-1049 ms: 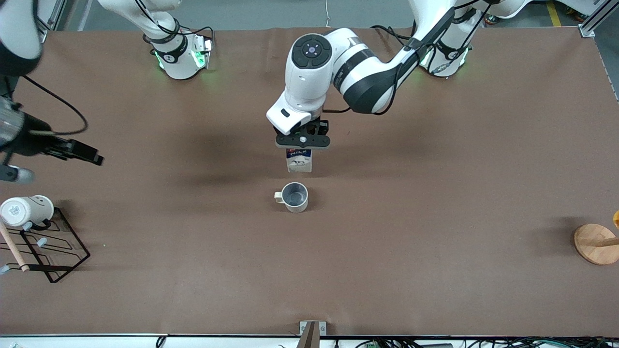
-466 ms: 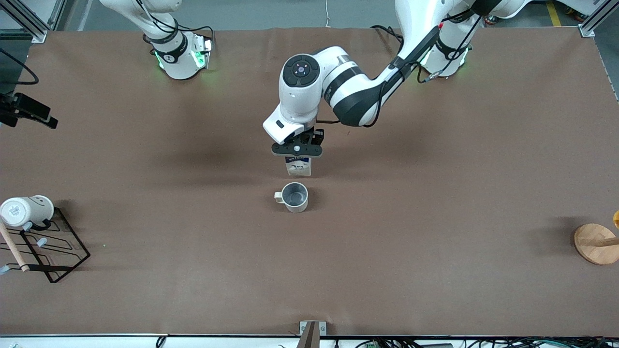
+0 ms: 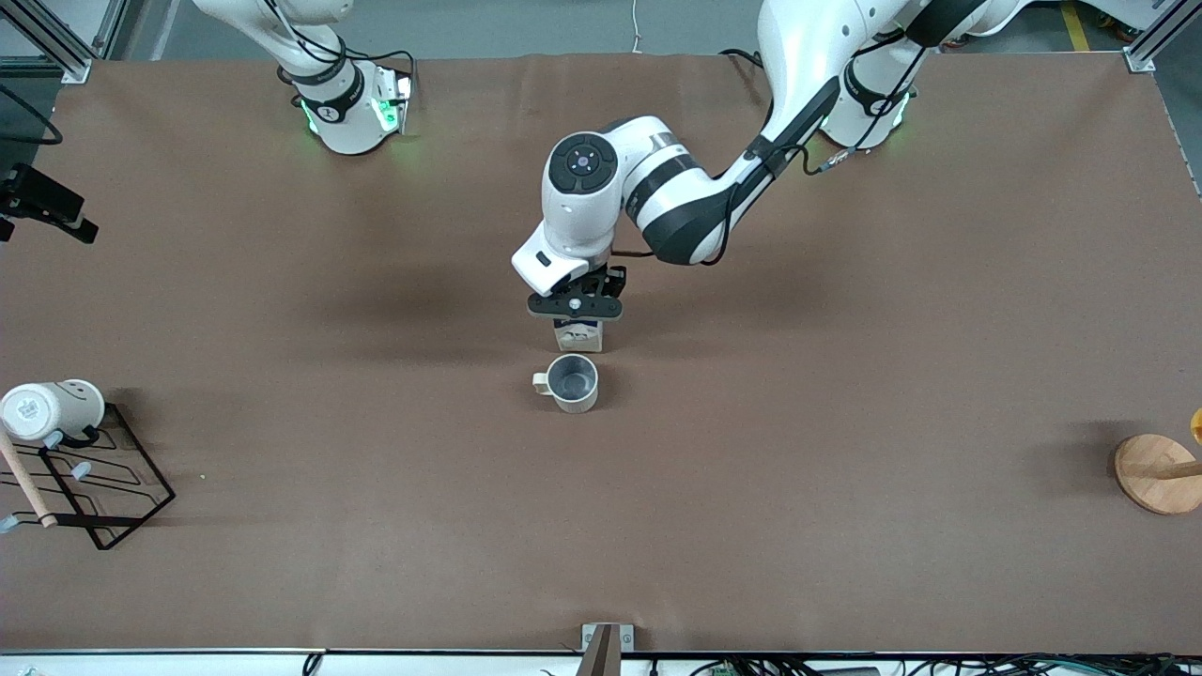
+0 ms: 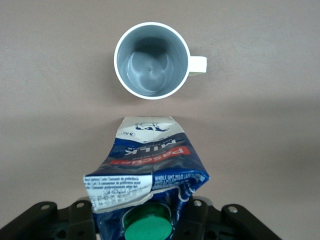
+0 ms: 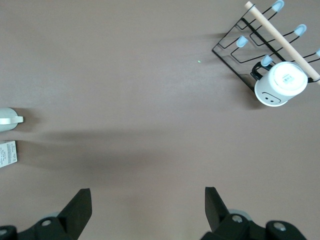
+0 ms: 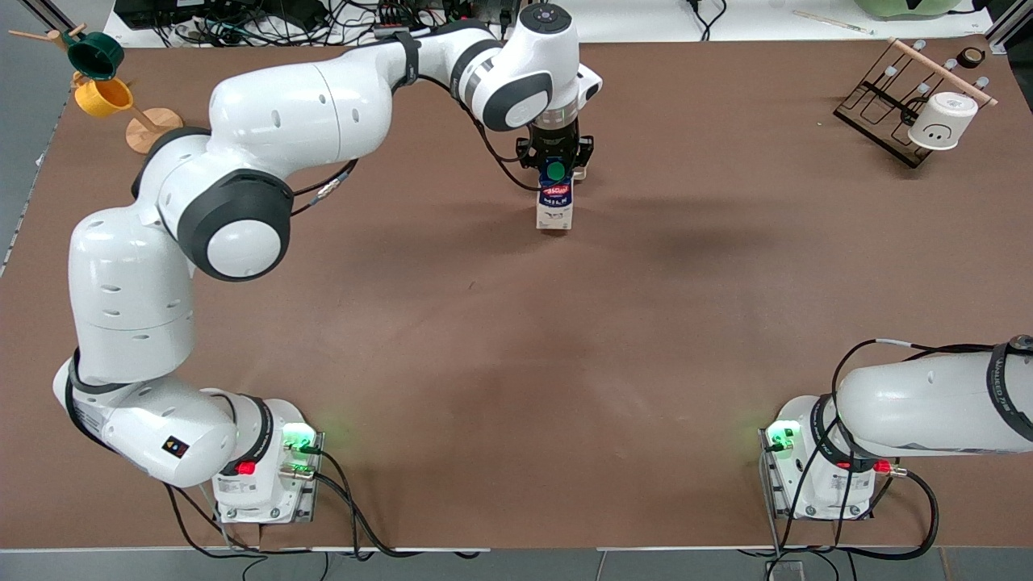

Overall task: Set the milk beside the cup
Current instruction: 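Lower the milk carton beside the mug and open the left gripper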

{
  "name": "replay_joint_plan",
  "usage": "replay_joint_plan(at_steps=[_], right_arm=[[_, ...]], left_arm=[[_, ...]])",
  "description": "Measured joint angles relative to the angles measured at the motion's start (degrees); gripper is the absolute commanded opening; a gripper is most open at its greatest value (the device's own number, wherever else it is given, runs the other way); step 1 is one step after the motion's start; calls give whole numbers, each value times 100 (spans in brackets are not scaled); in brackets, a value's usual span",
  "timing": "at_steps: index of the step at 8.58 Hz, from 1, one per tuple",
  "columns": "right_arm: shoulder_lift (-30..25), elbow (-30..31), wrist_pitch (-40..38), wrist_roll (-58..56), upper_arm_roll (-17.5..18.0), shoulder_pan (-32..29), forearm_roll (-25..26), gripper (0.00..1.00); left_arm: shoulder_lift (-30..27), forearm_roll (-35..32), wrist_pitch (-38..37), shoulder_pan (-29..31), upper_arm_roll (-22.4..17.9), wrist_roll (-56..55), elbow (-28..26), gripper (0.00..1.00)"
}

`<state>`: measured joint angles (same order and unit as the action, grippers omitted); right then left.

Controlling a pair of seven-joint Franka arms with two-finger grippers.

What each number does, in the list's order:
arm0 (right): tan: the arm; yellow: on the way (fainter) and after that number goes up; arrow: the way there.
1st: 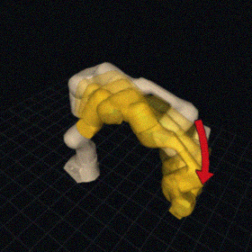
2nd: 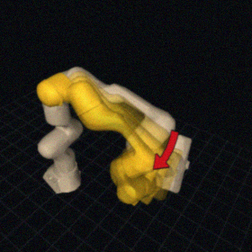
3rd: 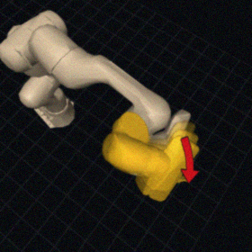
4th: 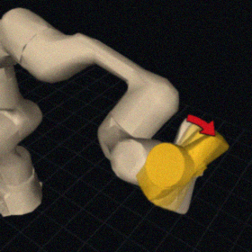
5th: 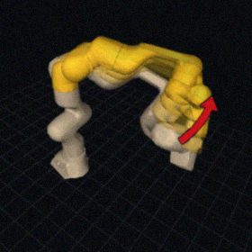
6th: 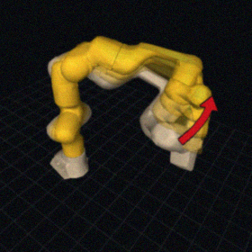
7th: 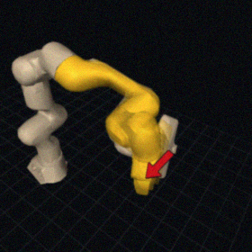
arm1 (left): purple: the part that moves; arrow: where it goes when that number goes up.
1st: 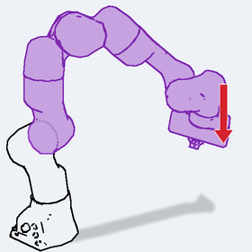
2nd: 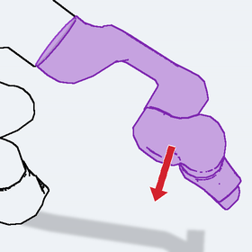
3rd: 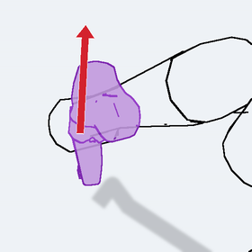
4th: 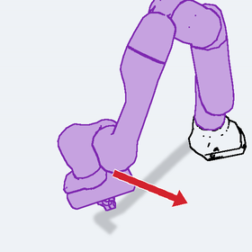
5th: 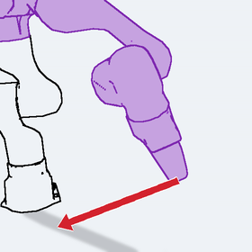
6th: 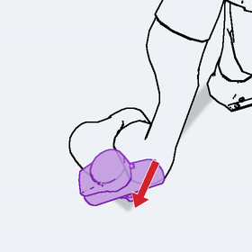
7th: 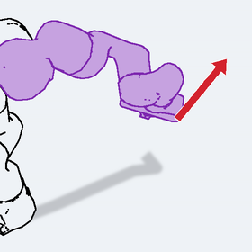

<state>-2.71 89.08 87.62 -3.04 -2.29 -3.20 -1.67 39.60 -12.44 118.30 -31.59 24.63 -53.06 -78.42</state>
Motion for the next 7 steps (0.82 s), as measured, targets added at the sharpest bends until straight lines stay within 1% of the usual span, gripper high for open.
replay_joint_plan(at_steps=[1, 2, 3, 5, 7], right_arm=[[13, 17, 1, 0, 11, 59, 6, 100], [20, 45, 4, 0, 13, 88, 16, 100], [21, 60, 5, 0, 13, 99, 59, 100], [21, 61, 5, -3, 14, 146, 99, 100], [21, 62, 8, -3, 14, 175, 103, 100]], left_arm=[[28, -50, 17, -10, 0, 0, 0, 54], [78, -89, 80, -18, 0, -2, 0, 74], [130, -108, 139, -18, 0, -2, 0, 99], [142, -137, 176, -50, 1, -72, 31, 100], [34, -219, 180, -69, 4, -236, 162, 100]])
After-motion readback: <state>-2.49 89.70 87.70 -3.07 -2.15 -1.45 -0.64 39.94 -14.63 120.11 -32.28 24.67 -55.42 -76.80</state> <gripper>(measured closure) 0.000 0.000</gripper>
